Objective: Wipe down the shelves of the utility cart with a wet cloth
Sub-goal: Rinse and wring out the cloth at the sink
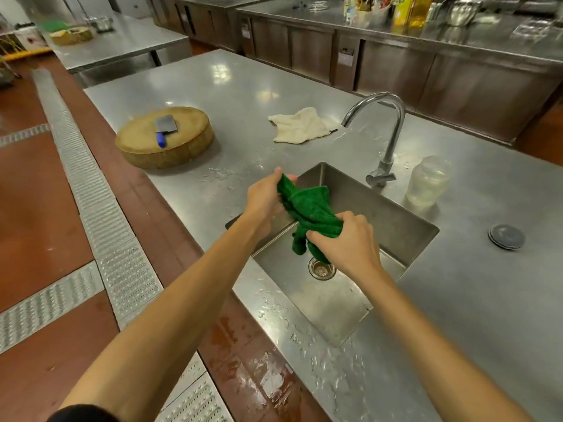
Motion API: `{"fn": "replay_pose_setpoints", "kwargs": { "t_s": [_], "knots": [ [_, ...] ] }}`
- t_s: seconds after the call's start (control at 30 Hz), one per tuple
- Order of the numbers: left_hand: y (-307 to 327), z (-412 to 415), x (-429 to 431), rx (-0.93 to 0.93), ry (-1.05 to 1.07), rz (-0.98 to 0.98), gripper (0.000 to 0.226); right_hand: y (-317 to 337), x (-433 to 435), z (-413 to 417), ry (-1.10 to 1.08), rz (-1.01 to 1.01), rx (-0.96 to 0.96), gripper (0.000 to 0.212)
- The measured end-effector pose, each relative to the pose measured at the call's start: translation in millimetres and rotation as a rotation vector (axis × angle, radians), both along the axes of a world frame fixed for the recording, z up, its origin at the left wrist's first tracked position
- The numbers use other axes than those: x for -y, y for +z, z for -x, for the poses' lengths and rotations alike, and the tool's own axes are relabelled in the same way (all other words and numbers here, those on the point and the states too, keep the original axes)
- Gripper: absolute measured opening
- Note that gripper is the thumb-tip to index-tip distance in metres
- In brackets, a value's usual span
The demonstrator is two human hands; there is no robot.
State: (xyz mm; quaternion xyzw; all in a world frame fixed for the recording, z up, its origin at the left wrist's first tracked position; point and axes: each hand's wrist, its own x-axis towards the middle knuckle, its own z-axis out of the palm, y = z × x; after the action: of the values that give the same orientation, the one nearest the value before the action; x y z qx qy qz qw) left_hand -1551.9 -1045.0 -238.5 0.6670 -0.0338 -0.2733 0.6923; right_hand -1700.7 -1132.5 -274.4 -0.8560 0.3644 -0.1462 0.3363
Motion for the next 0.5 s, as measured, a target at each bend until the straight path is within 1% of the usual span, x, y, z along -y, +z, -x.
{"fn": "replay_pose_setpoints", "kwargs": {
  "t_s": [0.1,0.23,0.3,0.43,0.5],
  "knots": [
    [9.7,1.4,-9.1,0.128,-0.104,-0.014,0.039,-0.3,-12.5,4.7,0.001,-0.004,-0.002,0.06],
    [28.0,15.7,-24.2,0.229,-0.302,0.027,0.04,1.3,-33.5,11.7,-0.019,0.04,0.019,0.043],
    [35.1,24.8,-31.5,0.313,-0.407,0.049,0.038,2.1,-43.1,18.6,-0.083,0.031,0.053,0.045],
    [47.0,35.6,-41.4,0.417,-0.517,0.103,0.038,10.2,-55.5,44.8,-0.196,-0.009,0.15,0.043],
    [52.1,42.5,-42.9,0.469,-0.575,0.121,0.037,18.8,-60.5,62.5,-0.245,-0.05,0.164,0.049]
  ]
}}
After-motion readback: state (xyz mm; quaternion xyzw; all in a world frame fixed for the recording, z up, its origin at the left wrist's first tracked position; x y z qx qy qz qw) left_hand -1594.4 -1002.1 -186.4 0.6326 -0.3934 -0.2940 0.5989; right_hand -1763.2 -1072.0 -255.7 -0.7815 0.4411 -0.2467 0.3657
